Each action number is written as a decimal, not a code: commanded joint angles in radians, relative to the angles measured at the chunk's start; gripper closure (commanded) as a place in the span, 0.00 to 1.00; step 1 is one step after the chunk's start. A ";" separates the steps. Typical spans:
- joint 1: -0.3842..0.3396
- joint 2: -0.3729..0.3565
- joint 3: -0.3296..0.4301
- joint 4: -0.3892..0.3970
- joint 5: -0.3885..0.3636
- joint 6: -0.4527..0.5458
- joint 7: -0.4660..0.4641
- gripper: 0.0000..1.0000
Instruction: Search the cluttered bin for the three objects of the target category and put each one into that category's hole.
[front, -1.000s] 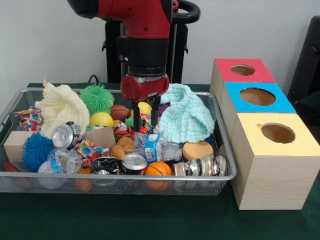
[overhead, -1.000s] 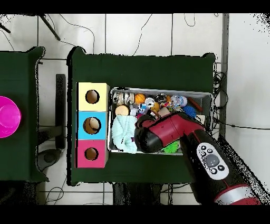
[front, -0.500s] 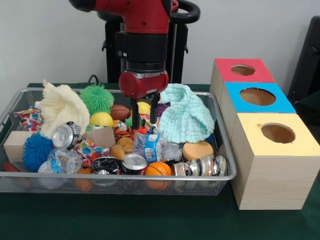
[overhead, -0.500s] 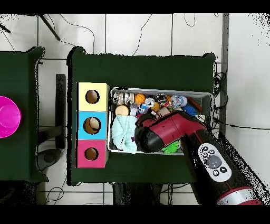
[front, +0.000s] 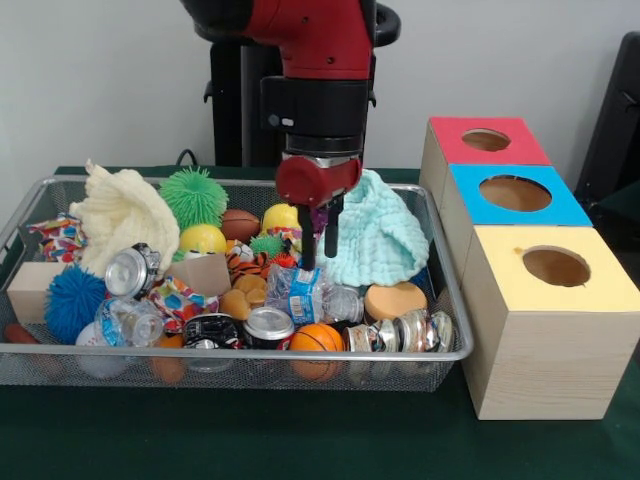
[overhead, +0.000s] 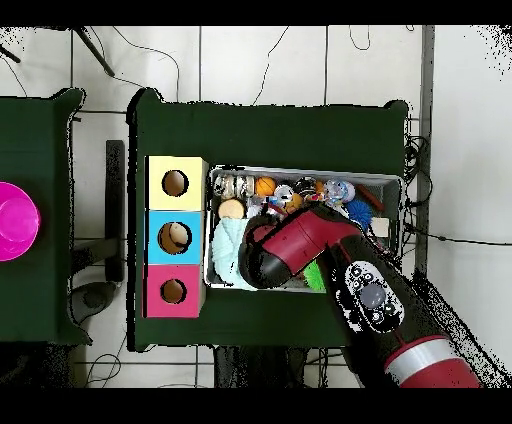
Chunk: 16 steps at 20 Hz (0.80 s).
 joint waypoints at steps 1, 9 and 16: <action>-0.047 -0.028 0.196 0.017 -0.130 0.054 -0.754 0.00; -0.103 -0.069 0.317 0.046 -0.162 0.029 -1.061 0.00; -0.198 0.132 0.146 -0.026 0.126 0.112 -0.613 0.00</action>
